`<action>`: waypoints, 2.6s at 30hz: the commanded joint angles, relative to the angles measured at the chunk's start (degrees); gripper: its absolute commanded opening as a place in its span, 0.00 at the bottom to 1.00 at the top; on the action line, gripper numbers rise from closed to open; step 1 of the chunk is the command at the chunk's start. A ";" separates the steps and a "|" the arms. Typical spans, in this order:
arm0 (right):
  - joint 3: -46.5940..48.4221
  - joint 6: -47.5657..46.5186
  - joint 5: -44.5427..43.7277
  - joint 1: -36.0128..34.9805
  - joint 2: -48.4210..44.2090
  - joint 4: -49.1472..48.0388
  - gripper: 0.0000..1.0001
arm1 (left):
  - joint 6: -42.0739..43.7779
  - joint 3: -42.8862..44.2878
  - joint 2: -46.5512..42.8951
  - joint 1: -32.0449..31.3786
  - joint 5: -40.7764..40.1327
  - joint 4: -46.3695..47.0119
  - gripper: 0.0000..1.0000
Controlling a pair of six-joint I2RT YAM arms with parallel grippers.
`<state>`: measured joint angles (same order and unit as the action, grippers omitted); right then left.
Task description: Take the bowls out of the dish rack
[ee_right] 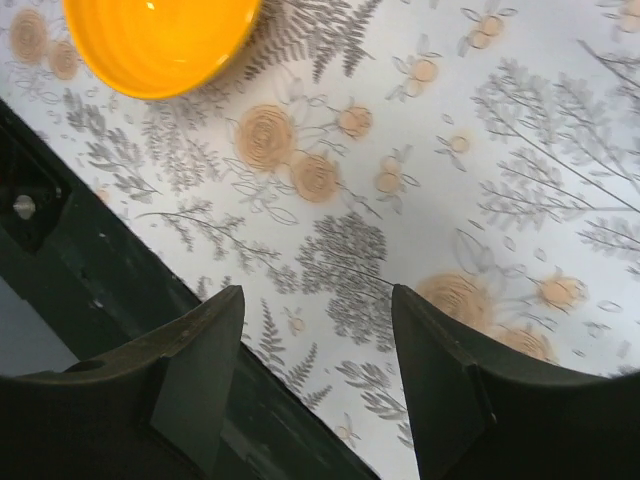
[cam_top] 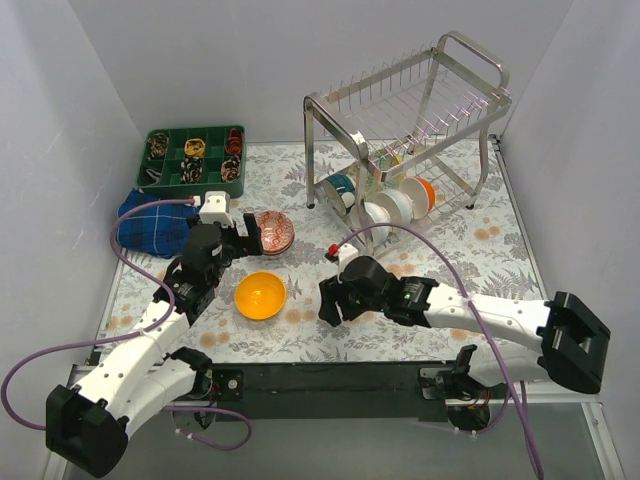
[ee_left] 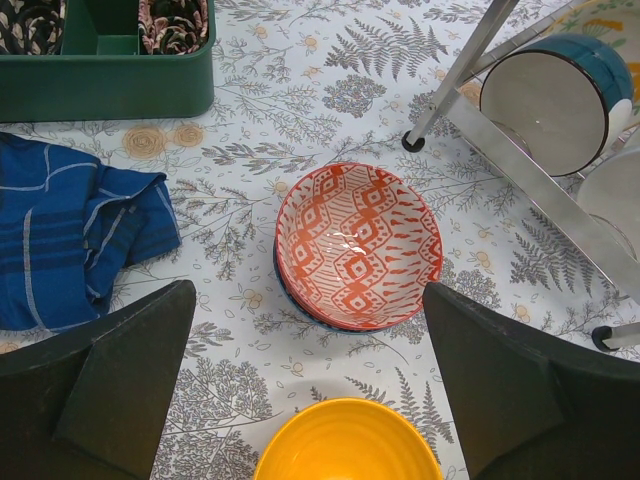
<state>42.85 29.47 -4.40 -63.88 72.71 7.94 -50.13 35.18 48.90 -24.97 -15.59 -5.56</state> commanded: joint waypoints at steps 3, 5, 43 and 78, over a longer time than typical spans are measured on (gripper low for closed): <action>-3.56 -3.36 -6.06 6.73 -9.41 8.39 0.67 | 0.47 -0.46 -0.65 -0.08 0.92 0.11 0.98; -4.09 -5.64 -5.71 11.72 -11.96 10.51 0.83 | 0.47 -0.46 -0.57 -0.16 1.09 0.11 0.98; 10.93 -19.63 38.06 71.08 14.56 -27.28 0.99 | 2.05 -0.55 0.93 -0.16 5.14 0.46 0.98; 20.35 -20.15 60.57 73.81 34.61 -31.94 0.64 | 3.20 -1.60 1.72 -0.16 7.86 2.13 0.98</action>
<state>63.20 8.88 54.46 9.74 109.62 -22.74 -47.72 34.09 50.81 -24.97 -8.32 -4.25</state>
